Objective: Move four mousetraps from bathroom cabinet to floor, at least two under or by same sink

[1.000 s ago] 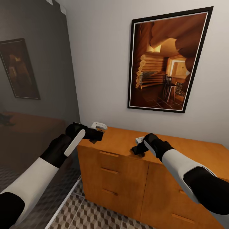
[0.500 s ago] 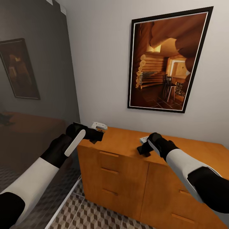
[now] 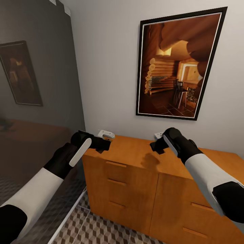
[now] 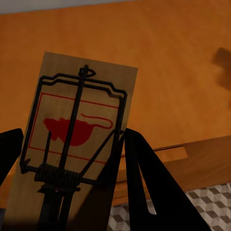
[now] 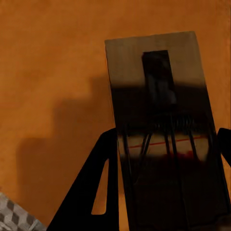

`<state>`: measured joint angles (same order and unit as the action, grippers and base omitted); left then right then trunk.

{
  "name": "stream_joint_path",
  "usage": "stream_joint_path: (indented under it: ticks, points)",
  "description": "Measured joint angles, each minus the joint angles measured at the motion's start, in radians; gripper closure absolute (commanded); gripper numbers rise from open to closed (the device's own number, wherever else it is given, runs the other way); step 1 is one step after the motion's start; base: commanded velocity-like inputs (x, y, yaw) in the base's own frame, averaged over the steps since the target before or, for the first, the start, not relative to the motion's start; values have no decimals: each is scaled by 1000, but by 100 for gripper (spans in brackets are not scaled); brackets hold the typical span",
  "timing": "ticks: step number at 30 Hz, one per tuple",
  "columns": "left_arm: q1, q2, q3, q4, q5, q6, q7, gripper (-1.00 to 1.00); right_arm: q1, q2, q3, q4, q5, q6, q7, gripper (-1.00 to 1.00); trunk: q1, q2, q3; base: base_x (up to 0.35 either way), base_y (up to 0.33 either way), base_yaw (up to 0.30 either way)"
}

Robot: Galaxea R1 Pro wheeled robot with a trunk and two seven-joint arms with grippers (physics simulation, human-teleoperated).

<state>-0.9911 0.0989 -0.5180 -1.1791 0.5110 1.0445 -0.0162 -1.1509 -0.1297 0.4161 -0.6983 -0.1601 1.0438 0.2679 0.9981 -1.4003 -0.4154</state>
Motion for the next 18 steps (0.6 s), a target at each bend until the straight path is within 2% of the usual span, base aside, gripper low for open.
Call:
stream_joint_path:
  ticks: [8, 11, 14, 18]
  points:
    - [0, -2, 0, 0, 0, 0, 0, 100, 0, -1, -21, -56, 0, 0, -38, 100, 0, 0, 0, 0, 0, 0]
    - [0, -5, 0, 0, 0, 0, 0, 100, 0, -2, -26, -94, 0, 0, -70, 100, 0, 0, 0, 0, 0, 0]
    - [0, -7, 0, -1, 1, 0, 0, 100, 0, -3, -48, -141, -2, 0, -121, 100, 0, 0, 0, 0, 0, 0]
    - [0, -17, 0, -1, 1, 0, 0, 100, 0, -4, -64, -167, -7, 0, -149, 100, 0, 0, 0, 0, 0, 0]
